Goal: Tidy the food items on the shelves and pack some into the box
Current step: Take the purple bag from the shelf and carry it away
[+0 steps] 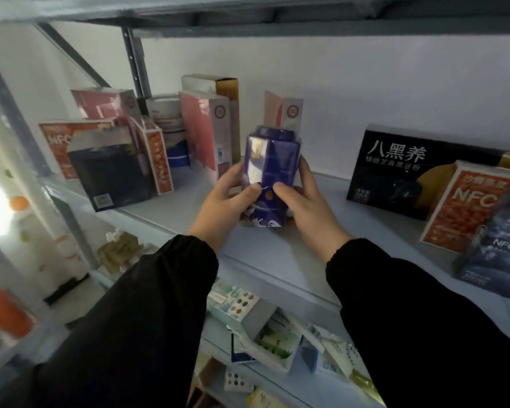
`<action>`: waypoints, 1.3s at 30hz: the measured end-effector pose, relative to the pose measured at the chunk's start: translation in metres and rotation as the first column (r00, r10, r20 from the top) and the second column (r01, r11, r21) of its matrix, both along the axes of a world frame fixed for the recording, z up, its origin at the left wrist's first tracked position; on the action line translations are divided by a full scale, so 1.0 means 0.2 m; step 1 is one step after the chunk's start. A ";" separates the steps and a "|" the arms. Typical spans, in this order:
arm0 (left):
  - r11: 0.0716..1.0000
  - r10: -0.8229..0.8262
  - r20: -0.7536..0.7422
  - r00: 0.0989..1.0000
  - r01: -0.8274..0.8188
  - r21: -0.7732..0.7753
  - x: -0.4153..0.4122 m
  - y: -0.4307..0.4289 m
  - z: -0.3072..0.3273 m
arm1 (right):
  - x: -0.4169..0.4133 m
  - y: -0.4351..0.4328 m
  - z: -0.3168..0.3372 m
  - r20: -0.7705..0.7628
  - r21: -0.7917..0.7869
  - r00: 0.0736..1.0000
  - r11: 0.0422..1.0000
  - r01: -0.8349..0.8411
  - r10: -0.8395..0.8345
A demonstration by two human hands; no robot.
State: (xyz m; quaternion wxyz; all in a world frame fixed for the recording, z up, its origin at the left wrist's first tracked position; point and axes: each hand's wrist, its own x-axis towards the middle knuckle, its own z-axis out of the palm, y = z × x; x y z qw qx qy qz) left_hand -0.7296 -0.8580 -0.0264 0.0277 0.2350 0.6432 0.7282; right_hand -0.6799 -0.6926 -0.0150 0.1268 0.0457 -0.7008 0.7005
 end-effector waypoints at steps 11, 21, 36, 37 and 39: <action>0.912 0.408 0.015 0.913 -0.407 -0.051 0.48 -0.87 -0.13 | 0.15 -0.79 -0.08 0.018 0.029 0.894 0.894 -0.448 0.447; 0.747 0.656 0.237 0.717 -0.662 -0.065 0.79 -1.87 -0.68 | 0.13 -1.90 -0.65 0.266 -0.039 0.701 0.734 -0.678 0.662; 0.469 0.584 0.688 0.431 -0.871 0.147 0.53 -2.67 -1.41 | -0.25 -2.67 -1.50 0.544 -0.362 0.456 0.688 -0.629 0.704; 0.467 0.593 0.695 0.406 -0.877 0.114 0.48 -2.72 -1.45 | -0.32 -2.70 -1.55 0.559 -0.333 0.468 0.702 -0.629 0.684; 0.494 0.617 0.689 0.380 -0.869 0.037 0.38 -2.79 -1.55 | -0.44 -2.78 -1.65 0.583 -0.270 0.493 0.726 -0.632 0.646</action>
